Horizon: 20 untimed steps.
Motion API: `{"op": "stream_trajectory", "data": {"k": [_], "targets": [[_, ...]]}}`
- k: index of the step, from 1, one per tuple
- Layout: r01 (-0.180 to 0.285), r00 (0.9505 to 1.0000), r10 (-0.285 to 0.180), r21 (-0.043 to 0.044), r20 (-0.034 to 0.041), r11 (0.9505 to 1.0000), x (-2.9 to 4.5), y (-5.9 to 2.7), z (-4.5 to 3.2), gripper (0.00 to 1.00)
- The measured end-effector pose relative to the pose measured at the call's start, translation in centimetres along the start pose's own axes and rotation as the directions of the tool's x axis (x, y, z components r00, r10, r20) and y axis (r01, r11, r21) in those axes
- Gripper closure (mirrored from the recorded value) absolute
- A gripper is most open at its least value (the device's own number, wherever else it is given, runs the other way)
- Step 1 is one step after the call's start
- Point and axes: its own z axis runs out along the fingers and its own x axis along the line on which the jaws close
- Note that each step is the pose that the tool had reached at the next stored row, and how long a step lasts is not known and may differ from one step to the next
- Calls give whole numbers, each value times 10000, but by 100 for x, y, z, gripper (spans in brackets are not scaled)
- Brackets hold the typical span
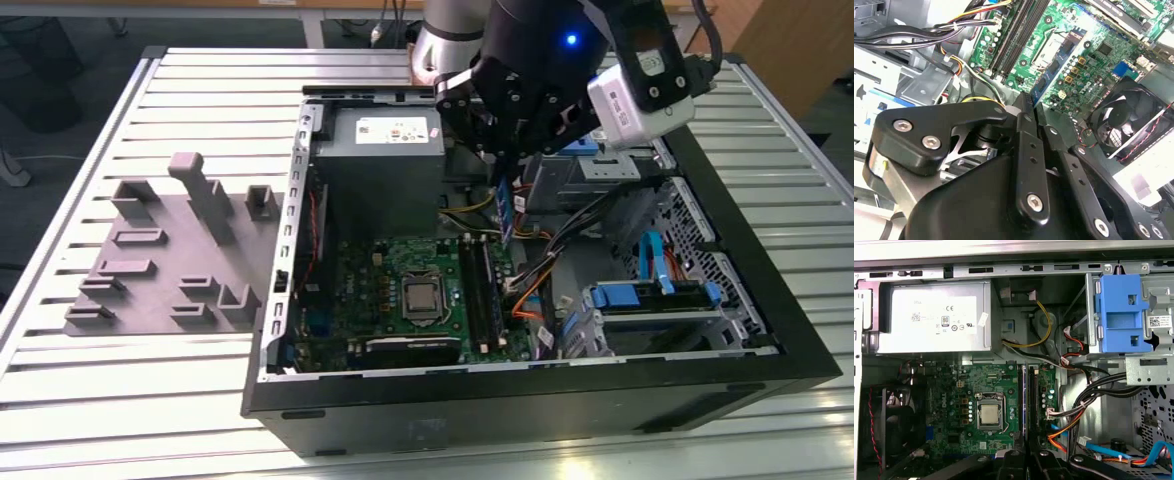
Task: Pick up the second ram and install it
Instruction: 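Insert the second ram into the second slot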
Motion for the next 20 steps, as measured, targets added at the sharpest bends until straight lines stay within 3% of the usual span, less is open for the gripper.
{"op": "stream_trajectory", "data": {"k": [4,15,20], "targets": [[0,10000,0,-1,0,10000,-2,-3,45,86],[0,10000,0,0,0,10000,-2,-3,49,86],[0,10000,0,0,0,10000,-5,-8,113,86]]}}
